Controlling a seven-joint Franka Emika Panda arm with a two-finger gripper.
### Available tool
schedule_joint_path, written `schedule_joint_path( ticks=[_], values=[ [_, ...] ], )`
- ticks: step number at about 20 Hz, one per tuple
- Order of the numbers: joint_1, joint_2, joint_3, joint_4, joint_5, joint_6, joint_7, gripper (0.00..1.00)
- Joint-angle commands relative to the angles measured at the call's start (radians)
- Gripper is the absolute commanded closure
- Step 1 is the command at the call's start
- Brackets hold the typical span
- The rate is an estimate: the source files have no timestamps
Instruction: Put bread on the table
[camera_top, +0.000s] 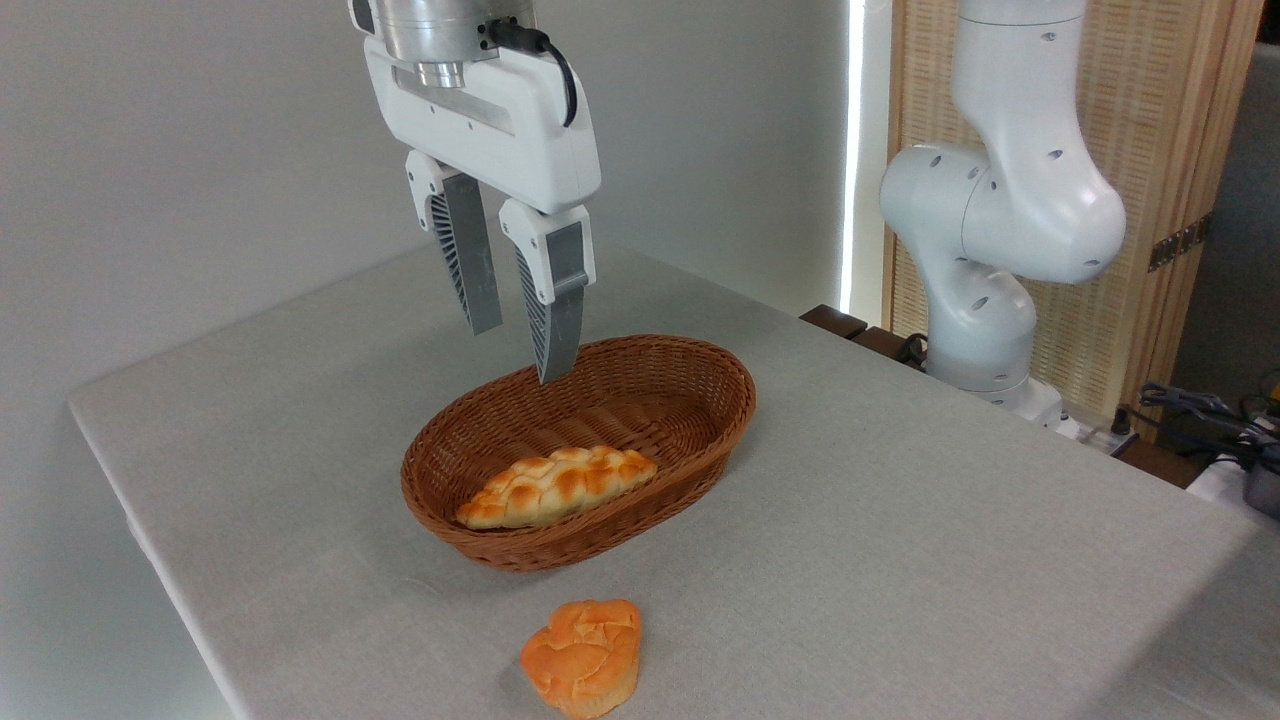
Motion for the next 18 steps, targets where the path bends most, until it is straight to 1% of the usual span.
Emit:
schedule_joint_path(
  ticks=[1,13,16,18],
  values=[
    [-0.005,0.004,0.017,0.014,-0.003,-0.034,0.001,0.0],
    [-0.005,-0.001,0.014,0.001,-0.003,-0.036,0.001,0.0],
    [-0.012,-0.028,0.001,-0.059,-0.005,-0.035,-0.002,0.0],
    [-0.012,-0.051,-0.022,-0.126,-0.005,-0.035,-0.002,0.0]
  ],
)
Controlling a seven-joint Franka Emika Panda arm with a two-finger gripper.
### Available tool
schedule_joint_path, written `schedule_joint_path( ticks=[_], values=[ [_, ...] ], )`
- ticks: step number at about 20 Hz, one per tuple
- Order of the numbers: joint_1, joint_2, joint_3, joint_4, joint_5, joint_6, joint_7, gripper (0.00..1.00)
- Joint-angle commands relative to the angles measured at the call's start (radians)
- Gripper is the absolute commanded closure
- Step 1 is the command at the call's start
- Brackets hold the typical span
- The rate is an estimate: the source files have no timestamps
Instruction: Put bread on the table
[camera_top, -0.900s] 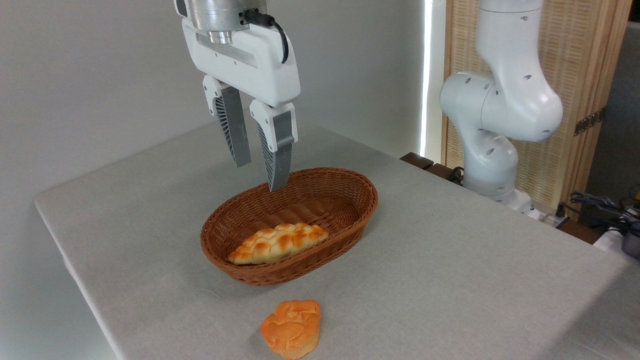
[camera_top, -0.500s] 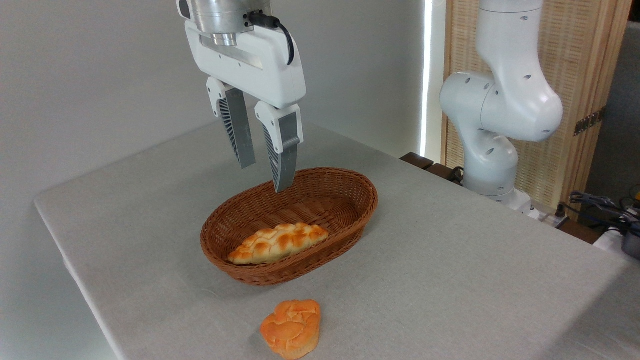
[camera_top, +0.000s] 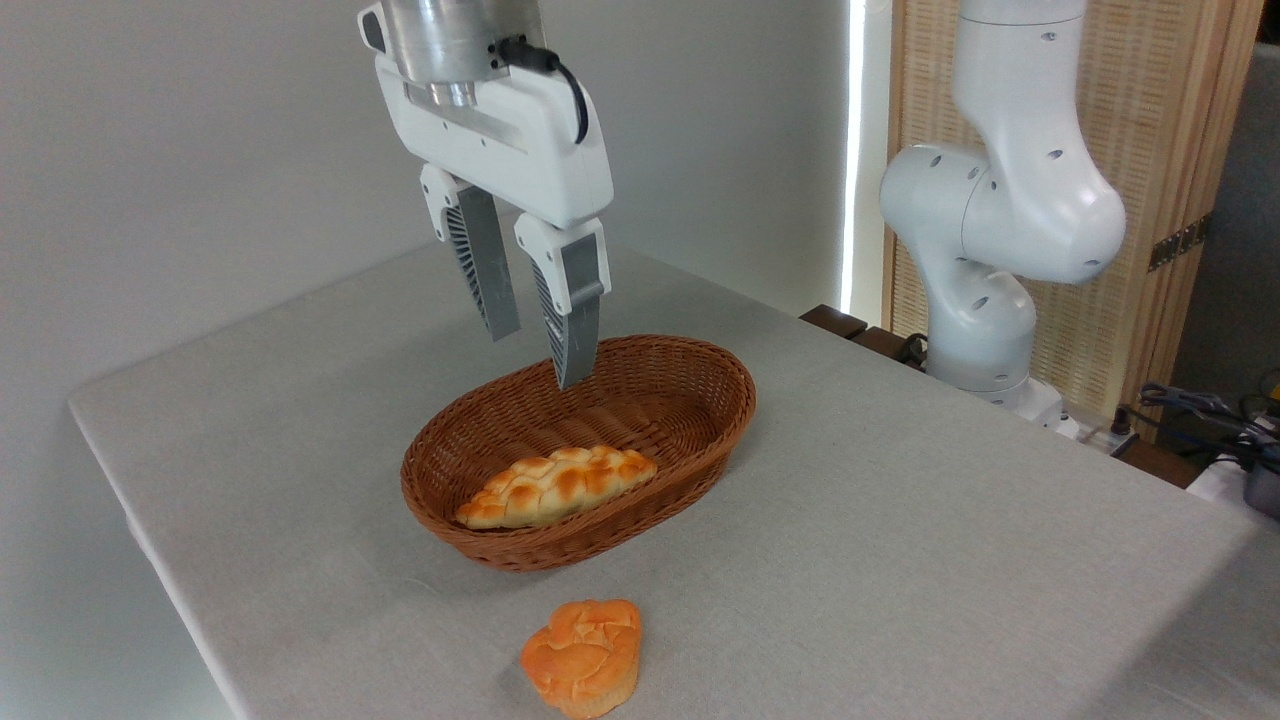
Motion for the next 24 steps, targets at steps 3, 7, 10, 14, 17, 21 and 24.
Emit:
schedule_joint_path(
  ticks=[3,7,10,14,17,21,24],
  values=[
    [-0.011,-0.081,-0.056,-0.223,-0.006,0.042,-0.002,0.0],
    [-0.029,-0.081,-0.091,-0.372,-0.011,0.214,-0.011,0.0],
    [-0.04,-0.079,-0.105,-0.461,-0.011,0.333,-0.012,0.0],
    [-0.046,-0.07,-0.116,-0.518,-0.011,0.421,-0.01,0.0],
    [-0.046,-0.065,-0.119,-0.528,-0.011,0.427,-0.004,0.0],
    [-0.048,-0.064,-0.121,-0.57,-0.011,0.492,-0.004,0.0],
    [-0.048,-0.056,-0.131,-0.581,-0.009,0.506,-0.004,0.0]
  ],
)
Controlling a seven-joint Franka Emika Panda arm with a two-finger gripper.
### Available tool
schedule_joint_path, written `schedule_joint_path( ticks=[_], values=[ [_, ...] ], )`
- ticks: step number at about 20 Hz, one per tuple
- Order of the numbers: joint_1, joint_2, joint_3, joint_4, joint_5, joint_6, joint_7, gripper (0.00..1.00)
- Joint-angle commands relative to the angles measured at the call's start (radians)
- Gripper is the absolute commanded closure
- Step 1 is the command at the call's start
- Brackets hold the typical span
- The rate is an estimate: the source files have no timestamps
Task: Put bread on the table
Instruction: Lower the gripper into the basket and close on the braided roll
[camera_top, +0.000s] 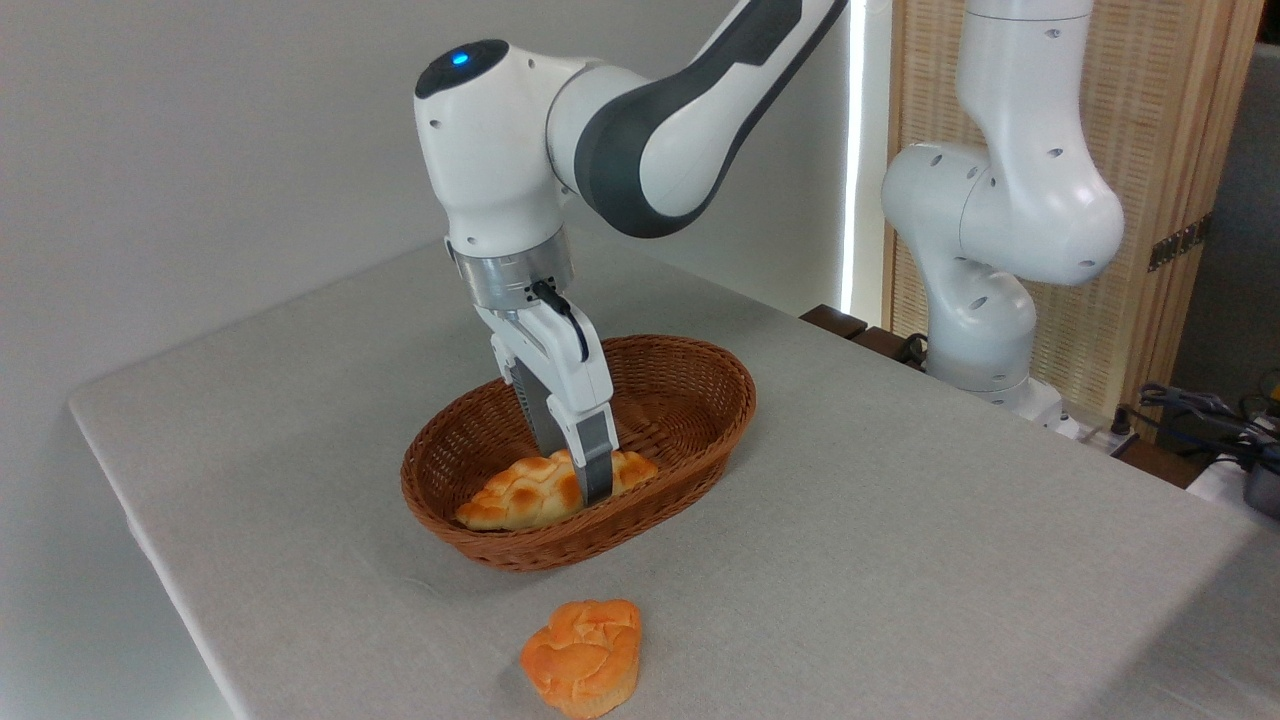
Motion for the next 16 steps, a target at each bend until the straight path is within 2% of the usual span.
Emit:
schedule_joint_path(
  ticks=[1,3,4,6,9,11,12,16],
  values=[
    [-0.004,-0.005,-0.006,-0.03,-0.007,0.035,-0.001,0.0],
    [-0.004,-0.005,-0.006,-0.03,0.005,0.035,0.001,0.08],
    [-0.004,-0.005,-0.006,-0.03,0.008,0.035,0.004,0.18],
    [-0.002,-0.003,-0.005,-0.03,0.019,0.032,0.05,0.32],
    [-0.002,-0.003,-0.006,-0.031,0.055,0.032,0.061,0.71],
    [-0.002,0.0,-0.006,-0.031,0.063,0.032,0.061,0.91],
    [-0.002,0.0,-0.005,-0.03,0.063,0.032,0.061,0.98],
    [-0.002,0.0,-0.005,-0.03,0.063,0.03,0.061,1.0]
  ],
)
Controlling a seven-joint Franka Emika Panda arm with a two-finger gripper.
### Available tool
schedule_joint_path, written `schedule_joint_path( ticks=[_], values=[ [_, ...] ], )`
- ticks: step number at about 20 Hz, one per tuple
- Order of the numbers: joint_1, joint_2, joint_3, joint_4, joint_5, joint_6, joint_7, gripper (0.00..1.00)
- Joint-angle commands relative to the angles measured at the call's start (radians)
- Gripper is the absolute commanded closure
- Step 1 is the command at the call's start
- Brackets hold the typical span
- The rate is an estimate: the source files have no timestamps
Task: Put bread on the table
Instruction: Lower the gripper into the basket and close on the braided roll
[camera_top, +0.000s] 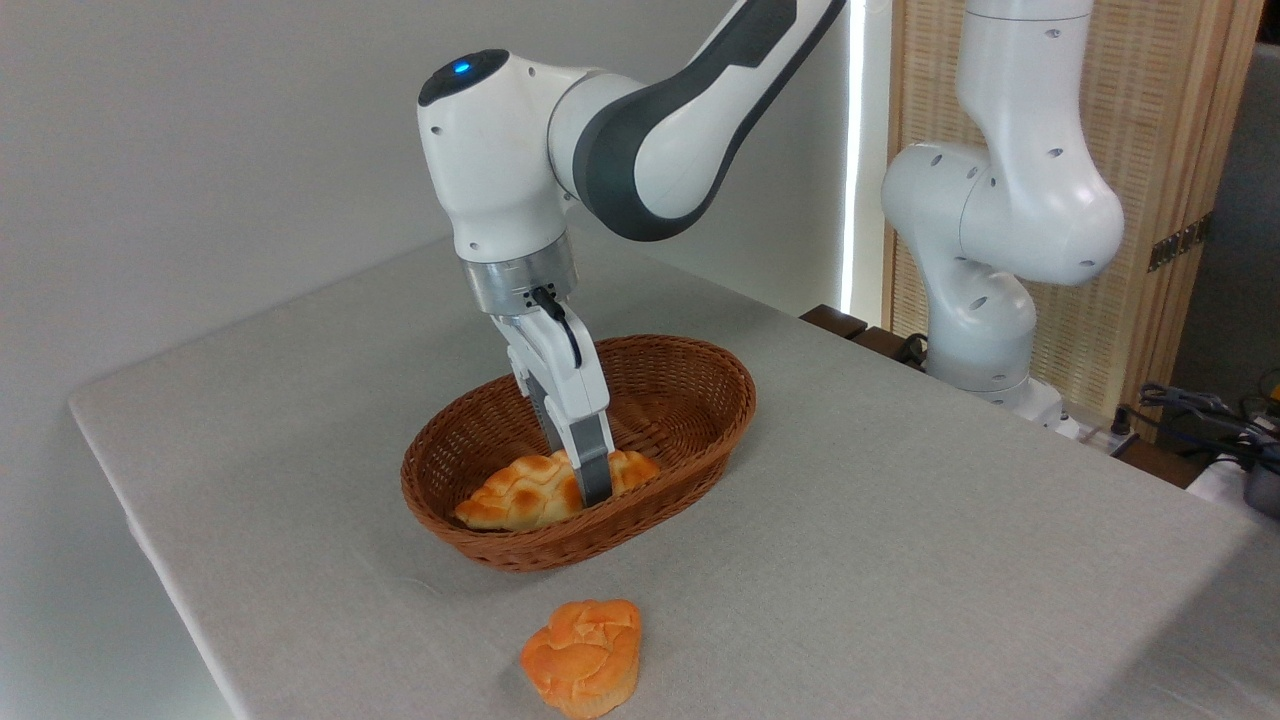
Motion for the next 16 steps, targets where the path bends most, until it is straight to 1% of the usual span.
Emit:
schedule_joint_path(
  ticks=[1,12,14,16],
  values=[
    [-0.002,0.0,0.001,-0.015,0.01,0.021,0.008,1.0],
    [-0.002,-0.003,0.009,-0.004,0.008,0.006,0.005,1.0],
    [-0.002,-0.005,0.009,0.021,0.007,-0.043,0.005,1.0],
    [-0.002,-0.003,0.008,0.09,-0.005,-0.157,0.006,1.0]
  ],
)
